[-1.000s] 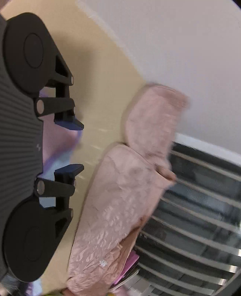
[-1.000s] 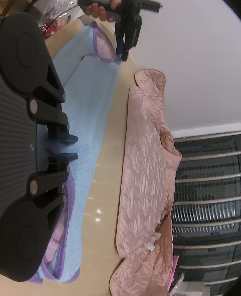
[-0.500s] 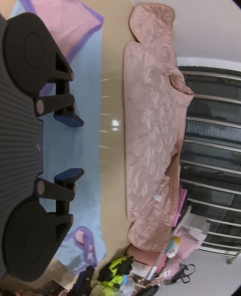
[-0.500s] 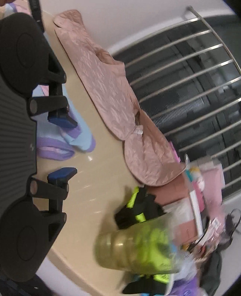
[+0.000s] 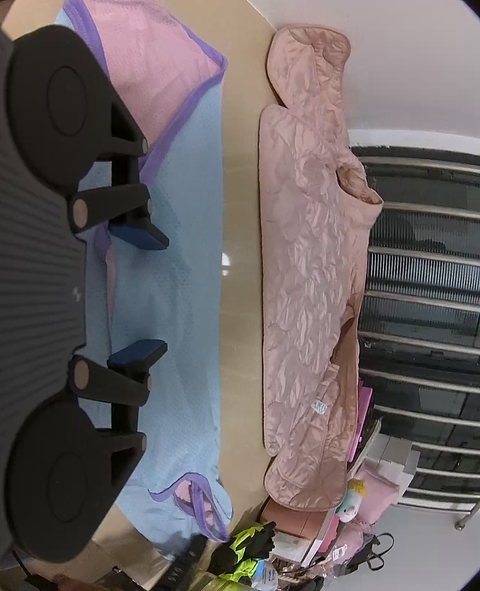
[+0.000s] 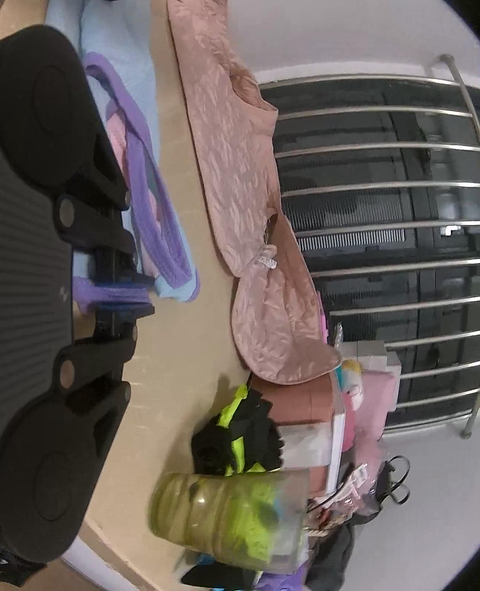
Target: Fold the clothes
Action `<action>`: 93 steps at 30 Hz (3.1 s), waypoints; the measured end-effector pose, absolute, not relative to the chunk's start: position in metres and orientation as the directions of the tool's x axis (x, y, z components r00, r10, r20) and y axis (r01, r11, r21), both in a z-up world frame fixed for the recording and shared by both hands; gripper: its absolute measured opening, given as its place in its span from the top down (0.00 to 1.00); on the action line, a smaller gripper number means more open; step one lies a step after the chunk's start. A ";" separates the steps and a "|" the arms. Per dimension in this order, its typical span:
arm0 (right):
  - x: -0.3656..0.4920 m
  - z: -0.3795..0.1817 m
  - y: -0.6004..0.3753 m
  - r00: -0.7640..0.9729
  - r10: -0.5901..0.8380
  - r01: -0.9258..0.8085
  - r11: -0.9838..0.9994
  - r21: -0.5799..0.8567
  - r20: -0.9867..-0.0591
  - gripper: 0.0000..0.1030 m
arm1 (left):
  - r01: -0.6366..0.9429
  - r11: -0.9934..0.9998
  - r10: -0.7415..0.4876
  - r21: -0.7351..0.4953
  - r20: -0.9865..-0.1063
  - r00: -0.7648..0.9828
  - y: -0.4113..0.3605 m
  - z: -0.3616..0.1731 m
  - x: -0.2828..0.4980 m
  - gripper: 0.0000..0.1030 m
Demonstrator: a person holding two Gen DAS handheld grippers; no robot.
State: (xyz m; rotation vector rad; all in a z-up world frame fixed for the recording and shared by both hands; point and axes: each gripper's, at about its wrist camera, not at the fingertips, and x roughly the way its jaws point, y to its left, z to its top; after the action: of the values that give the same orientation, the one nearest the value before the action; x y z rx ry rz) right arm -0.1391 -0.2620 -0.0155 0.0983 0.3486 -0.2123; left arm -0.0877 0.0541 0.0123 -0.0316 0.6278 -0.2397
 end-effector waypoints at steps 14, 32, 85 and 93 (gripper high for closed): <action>-0.139 0.024 -0.124 0.903 0.311 -0.351 0.932 -0.091 -0.297 0.90 | -0.098 0.972 -0.037 -0.213 -0.552 0.833 0.165 0.040 -0.111 0.41; -0.133 0.013 -0.229 0.883 0.011 0.033 0.996 0.086 -0.470 0.99 | -0.042 0.985 -0.057 -0.169 -0.543 0.838 0.149 0.038 -0.112 0.38; -0.147 0.045 -0.165 0.886 0.313 -0.323 0.946 0.028 -0.342 0.76 | -0.177 0.972 0.061 -0.153 -0.566 0.822 0.184 0.040 -0.131 0.38; -0.109 0.006 -0.150 0.816 0.354 -0.348 0.932 0.101 -0.457 0.95 | -0.174 0.979 0.086 -0.103 -0.565 0.821 0.167 0.042 -0.130 0.38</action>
State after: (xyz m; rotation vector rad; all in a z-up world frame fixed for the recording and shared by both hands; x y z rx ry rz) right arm -0.1085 -0.1501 0.0056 0.0131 0.4893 0.3747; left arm -0.1296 0.1666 0.0421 -0.1527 0.5930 0.1391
